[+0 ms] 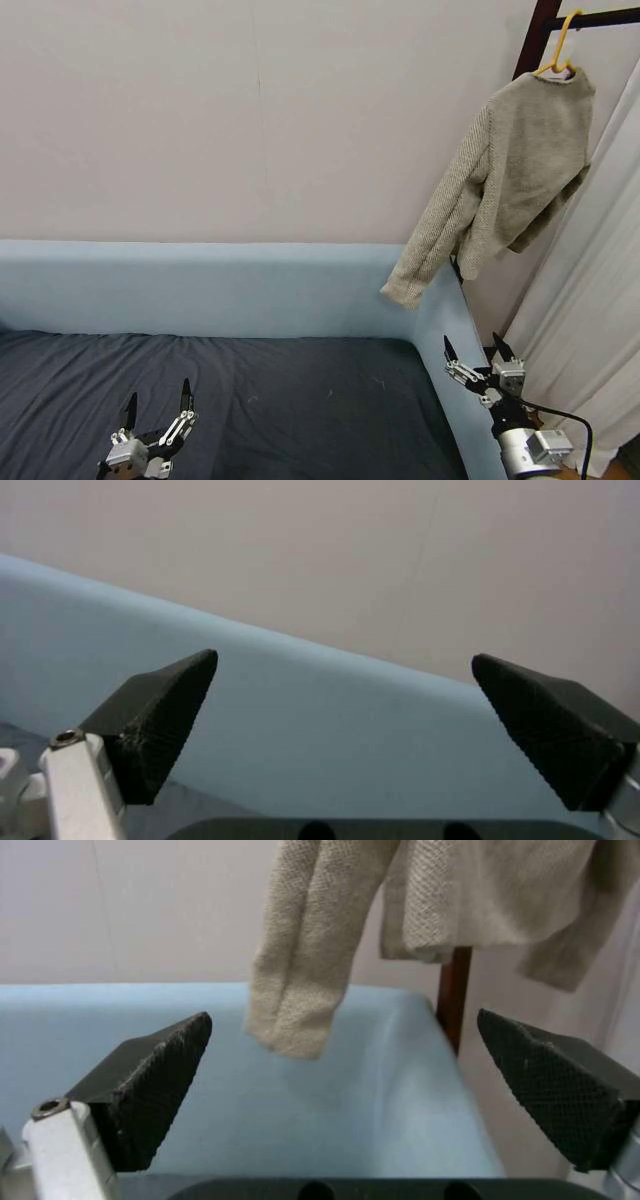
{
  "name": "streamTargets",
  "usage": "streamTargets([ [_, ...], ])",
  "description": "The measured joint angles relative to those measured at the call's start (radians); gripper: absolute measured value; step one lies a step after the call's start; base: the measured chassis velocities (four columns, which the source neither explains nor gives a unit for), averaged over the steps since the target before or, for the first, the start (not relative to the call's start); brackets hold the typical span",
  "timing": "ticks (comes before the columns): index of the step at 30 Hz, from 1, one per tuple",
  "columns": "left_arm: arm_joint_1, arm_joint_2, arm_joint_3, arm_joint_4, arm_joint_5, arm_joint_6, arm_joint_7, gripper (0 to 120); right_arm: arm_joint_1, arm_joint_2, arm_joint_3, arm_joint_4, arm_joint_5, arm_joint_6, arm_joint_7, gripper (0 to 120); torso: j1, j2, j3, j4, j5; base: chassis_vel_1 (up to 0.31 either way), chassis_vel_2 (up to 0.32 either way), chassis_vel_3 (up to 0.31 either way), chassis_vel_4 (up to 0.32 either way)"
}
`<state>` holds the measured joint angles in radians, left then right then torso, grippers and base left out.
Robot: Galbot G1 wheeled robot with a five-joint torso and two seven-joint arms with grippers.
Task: Pick up the clothes from the sofa and hang them on the clothes hanger.
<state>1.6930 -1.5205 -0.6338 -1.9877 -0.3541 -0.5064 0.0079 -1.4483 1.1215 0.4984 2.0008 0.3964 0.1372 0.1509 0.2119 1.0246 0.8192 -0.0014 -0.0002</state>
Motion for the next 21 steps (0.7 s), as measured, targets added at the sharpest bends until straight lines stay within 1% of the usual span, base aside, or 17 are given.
streamTargets([
  [2, 0.005, 0.007, 0.008, -0.009, -0.003, 0.006, 0.002, 100, -0.002, 0.001, -0.010, 0.005, 0.010, -0.002, -0.008, 100, 0.000, 0.000, 0.000, 0.0000, 0.0000, 0.000, 0.000, 0.000, 0.000],
  [6, 0.012, 0.041, 0.025, -0.055, -0.027, 0.045, 0.015, 100, -0.008, 0.005, -0.029, 0.018, 0.016, 0.017, -0.087, 100, 0.000, 0.000, 0.000, 0.0000, 0.0001, 0.000, 0.000, 0.000, 0.000],
  [10, 0.012, 0.047, 0.026, -0.065, -0.036, 0.058, 0.016, 100, -0.009, 0.007, -0.032, 0.027, 0.025, 0.019, -0.097, 100, 0.000, 0.000, 0.000, -0.0001, 0.0001, 0.000, 0.000, 0.000, 0.000],
  [21, 0.012, 0.047, 0.025, -0.066, -0.038, 0.059, 0.016, 100, -0.005, 0.006, -0.034, 0.027, 0.027, 0.020, -0.097, 100, 0.000, 0.000, 0.000, -0.0001, 0.0001, 0.000, 0.000, 0.000, 0.000],
])
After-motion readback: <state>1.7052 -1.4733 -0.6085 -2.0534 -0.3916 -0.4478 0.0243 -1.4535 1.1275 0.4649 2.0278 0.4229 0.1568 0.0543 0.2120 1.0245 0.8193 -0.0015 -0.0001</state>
